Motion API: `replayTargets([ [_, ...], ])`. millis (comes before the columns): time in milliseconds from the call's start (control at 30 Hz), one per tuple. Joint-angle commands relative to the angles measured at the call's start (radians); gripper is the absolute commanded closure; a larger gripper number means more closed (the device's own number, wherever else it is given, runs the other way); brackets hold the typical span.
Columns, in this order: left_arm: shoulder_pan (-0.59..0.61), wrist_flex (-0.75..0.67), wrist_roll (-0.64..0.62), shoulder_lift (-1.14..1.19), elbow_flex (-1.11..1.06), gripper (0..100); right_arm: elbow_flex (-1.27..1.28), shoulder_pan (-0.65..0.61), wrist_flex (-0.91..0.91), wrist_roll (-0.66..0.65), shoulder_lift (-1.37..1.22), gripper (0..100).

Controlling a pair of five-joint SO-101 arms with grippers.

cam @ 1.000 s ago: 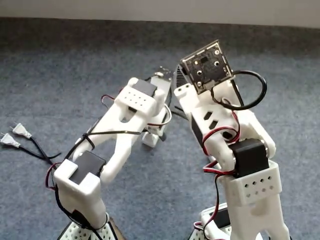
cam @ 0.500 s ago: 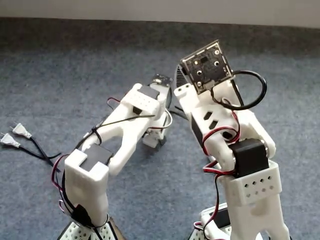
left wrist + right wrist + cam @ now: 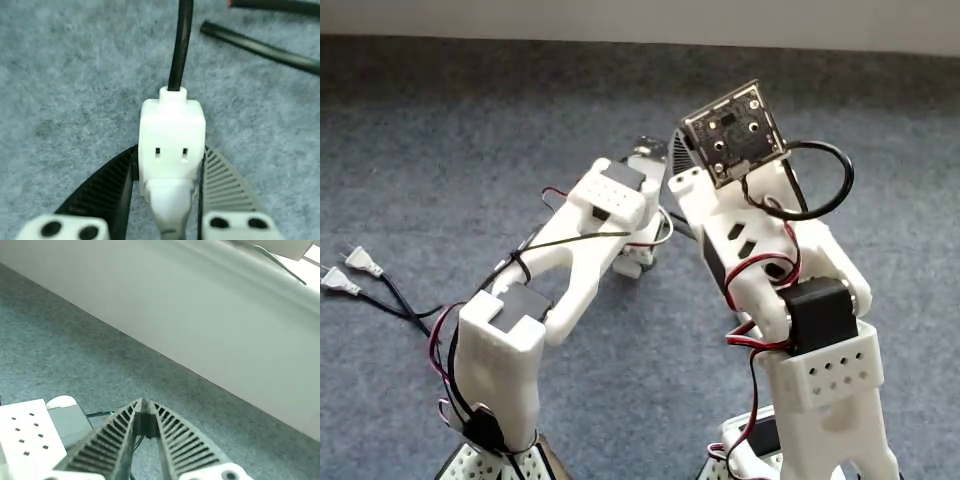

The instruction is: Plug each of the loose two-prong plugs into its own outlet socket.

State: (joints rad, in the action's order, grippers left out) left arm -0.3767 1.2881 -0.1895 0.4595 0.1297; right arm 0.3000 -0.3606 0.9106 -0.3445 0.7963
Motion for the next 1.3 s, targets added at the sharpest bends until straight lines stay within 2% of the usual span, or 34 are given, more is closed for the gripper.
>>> replayTargets([
  [0,0.015,-0.005,-0.009,-0.012,0.139,99,-0.084,0.051,-0.002,0.002,-0.002,99.1],
  [200,0.010,-0.012,-0.011,-0.002,0.390,99,-0.191,0.237,0.001,0.247,-0.010,99.1],
  [400,0.050,-0.115,-0.009,-0.002,0.602,99,-0.217,0.315,-0.001,0.272,-0.012,99.1],
  [533,0.084,-0.249,-0.006,-0.001,0.618,99,-0.217,0.315,-0.001,0.275,-0.013,99.1],
  [667,0.090,-0.373,-0.003,0.047,0.622,99,-0.217,0.337,-0.001,0.350,-0.013,99.1],
  [900,0.122,-0.640,-0.002,0.262,0.639,95,-0.217,0.380,-0.004,0.376,-0.013,99.1],
  [1267,0.246,-0.667,0.138,0.805,1.118,93,-0.214,0.374,-0.005,0.377,-0.013,99.1],
])
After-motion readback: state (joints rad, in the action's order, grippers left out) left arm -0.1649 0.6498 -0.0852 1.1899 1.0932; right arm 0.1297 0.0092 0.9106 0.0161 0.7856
